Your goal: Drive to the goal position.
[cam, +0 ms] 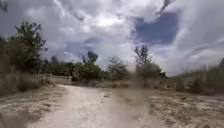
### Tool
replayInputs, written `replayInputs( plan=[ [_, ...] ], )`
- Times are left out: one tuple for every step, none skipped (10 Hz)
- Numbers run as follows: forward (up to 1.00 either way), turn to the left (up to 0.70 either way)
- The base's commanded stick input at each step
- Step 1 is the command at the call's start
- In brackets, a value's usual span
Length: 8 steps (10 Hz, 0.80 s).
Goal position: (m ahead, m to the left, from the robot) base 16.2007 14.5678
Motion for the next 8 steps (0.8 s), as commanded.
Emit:
replayInputs(
  plan=[
    [0.50,0.00],
    [0.50,0.00],
    [0.50,0.00],
    [0.50,0.00],
    [0.50,0.00],
    [0.50,0.00],
    [0.50,0.00],
    [0.50,0.00]
  ],
)
